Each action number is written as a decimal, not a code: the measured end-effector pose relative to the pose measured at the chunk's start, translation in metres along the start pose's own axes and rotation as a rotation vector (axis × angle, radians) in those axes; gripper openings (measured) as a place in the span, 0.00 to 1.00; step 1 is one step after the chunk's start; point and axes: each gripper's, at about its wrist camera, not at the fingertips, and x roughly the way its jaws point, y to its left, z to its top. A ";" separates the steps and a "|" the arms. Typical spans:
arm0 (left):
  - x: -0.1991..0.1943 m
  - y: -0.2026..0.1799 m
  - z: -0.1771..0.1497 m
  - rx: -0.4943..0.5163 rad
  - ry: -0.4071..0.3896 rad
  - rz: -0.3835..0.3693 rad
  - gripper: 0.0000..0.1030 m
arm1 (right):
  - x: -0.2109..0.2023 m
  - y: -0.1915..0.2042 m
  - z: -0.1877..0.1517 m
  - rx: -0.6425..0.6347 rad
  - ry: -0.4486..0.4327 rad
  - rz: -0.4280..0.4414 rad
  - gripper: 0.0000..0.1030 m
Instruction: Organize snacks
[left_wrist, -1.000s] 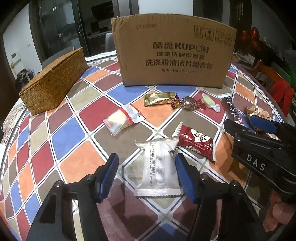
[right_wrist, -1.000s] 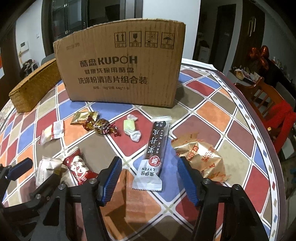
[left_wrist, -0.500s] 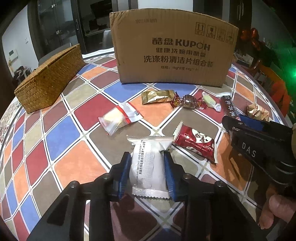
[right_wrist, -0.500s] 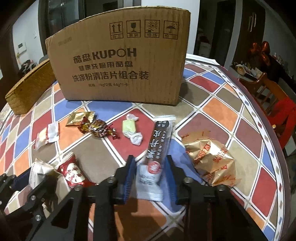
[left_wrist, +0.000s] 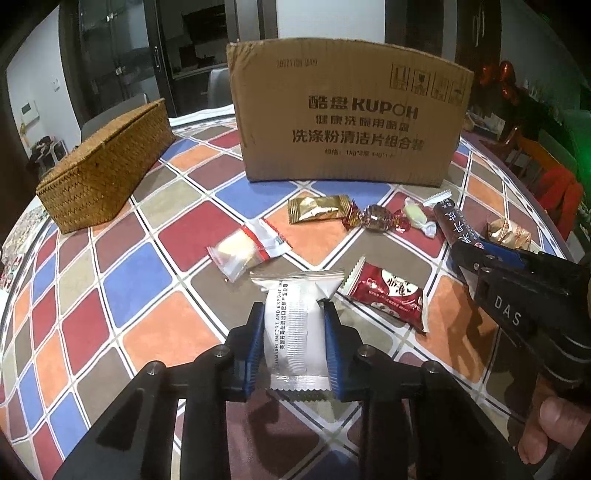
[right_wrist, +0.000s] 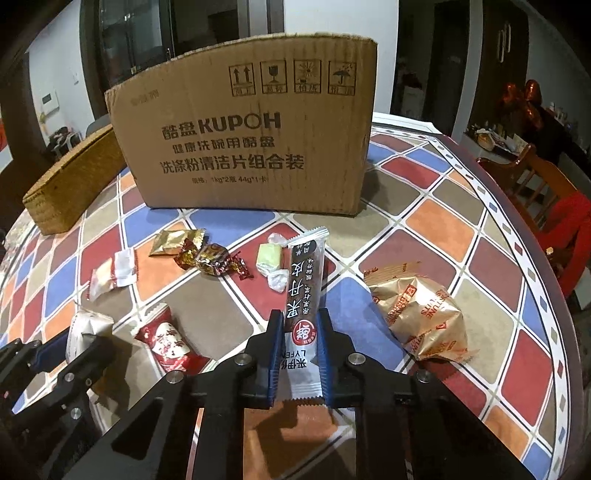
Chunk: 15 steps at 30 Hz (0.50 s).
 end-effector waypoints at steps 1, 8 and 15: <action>-0.001 0.001 0.001 -0.001 -0.003 0.001 0.29 | -0.002 0.000 0.000 0.000 -0.003 0.001 0.18; -0.012 0.003 0.008 -0.004 -0.028 0.007 0.29 | -0.019 -0.001 0.005 0.003 -0.027 0.007 0.18; -0.026 0.005 0.015 -0.006 -0.052 0.012 0.29 | -0.036 -0.002 0.009 0.004 -0.055 0.015 0.18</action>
